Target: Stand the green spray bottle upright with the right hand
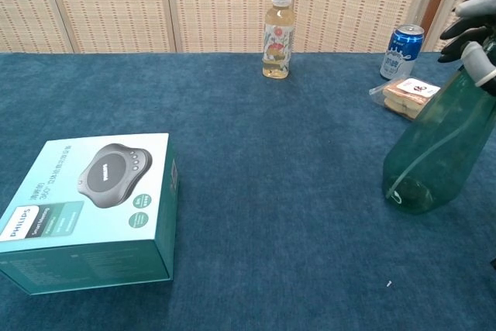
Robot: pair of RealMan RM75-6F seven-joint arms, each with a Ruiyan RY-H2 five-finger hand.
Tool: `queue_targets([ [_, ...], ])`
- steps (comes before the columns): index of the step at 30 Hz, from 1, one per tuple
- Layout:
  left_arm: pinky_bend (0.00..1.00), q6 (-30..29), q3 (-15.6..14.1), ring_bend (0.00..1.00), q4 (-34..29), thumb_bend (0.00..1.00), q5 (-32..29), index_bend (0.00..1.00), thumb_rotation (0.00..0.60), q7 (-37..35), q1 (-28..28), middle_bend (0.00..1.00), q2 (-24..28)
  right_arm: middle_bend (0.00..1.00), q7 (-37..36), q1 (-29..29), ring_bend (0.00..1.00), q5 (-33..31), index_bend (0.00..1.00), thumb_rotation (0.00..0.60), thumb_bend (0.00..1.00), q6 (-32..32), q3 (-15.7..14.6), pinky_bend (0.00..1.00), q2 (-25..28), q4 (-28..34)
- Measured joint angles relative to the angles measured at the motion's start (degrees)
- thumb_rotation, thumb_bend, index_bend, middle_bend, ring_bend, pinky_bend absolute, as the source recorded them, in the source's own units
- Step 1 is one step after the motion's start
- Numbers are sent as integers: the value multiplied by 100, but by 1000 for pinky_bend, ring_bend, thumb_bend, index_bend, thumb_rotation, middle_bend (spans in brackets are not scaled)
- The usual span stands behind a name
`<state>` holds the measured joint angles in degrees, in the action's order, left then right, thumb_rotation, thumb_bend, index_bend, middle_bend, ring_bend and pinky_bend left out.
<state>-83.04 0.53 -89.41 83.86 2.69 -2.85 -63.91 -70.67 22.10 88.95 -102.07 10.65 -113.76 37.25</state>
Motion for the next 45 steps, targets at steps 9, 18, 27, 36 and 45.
queue_targets([
  [9,0,-23,-2,0,-74,589,39,86,600,67,-8,0,13,450,-6,-102,421,-30,348,600,266,-41,-9,402,40,-14],
  [18,0,19,-1,0,-28,589,19,86,600,59,-27,0,-11,442,-135,-81,419,-105,342,600,264,217,-6,393,-32,-231],
  [27,0,40,5,0,33,589,-2,86,600,24,-34,0,-35,440,-280,-61,417,-153,341,600,263,298,17,393,-108,-434],
  [36,0,61,4,0,39,589,-11,86,600,51,-46,0,-64,416,-348,-123,397,-175,323,600,260,215,34,379,-67,-481],
  [45,0,83,14,0,-42,589,-20,86,600,184,-76,0,-65,382,-461,-196,371,-202,300,600,254,209,24,337,-38,-581],
])
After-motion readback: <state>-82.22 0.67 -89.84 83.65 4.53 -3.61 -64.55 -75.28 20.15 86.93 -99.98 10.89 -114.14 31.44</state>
